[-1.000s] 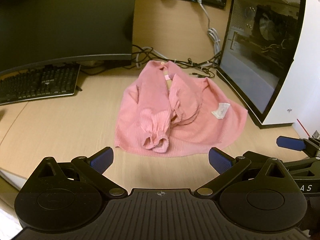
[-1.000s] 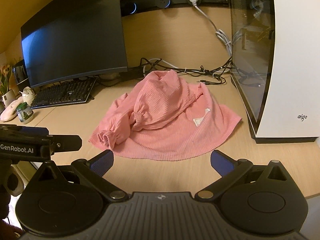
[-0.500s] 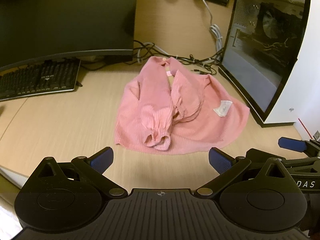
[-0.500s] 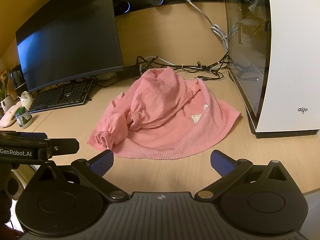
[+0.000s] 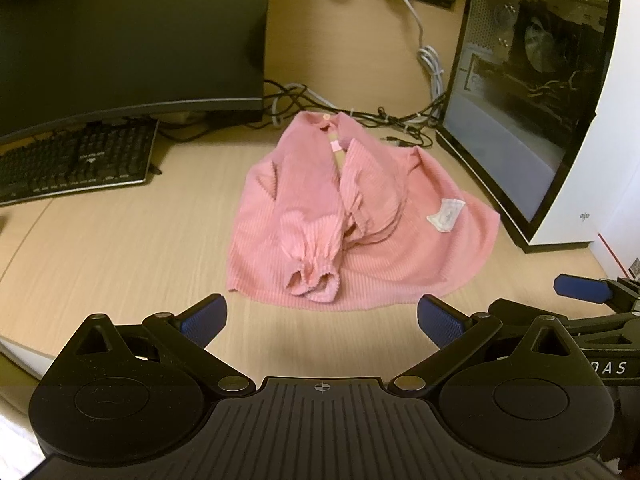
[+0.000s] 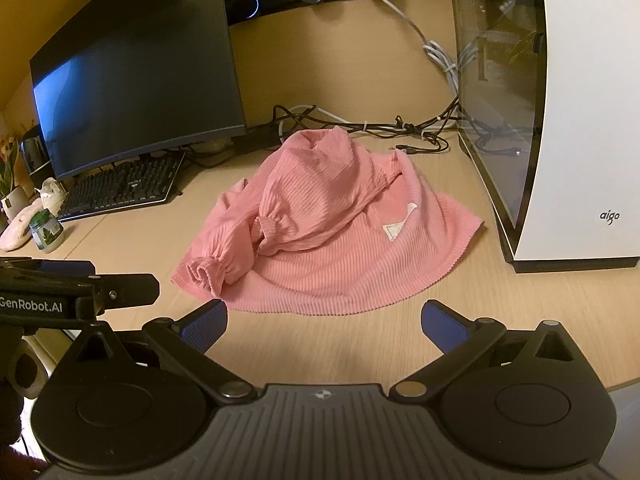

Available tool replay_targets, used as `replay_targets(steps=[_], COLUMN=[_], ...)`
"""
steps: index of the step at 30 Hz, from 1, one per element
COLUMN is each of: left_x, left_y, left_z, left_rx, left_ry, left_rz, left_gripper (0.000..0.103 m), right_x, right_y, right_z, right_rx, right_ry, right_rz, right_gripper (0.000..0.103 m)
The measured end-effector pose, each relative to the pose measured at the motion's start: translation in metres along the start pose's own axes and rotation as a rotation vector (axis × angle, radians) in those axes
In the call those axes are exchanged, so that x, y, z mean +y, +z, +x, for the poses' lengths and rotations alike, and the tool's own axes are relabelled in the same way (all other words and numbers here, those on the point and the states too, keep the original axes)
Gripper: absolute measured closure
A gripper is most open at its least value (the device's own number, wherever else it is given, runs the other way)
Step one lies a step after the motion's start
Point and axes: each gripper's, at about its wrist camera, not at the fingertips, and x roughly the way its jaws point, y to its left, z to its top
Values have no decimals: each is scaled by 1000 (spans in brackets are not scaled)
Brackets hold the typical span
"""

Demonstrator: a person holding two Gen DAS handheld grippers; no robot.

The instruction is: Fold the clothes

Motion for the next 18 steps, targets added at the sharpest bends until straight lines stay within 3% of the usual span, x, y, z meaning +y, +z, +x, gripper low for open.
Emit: replay_targets(steps=[18], left_x=[2], left_y=[1], left_z=[1], left_rx=[0], left_ry=[-4], left_rz=[2], left_gripper=[0], right_x=[0], right_y=[0], right_z=[3], right_rx=[16], right_ry=[-1], right_rz=[-1], right_gripper=[0])
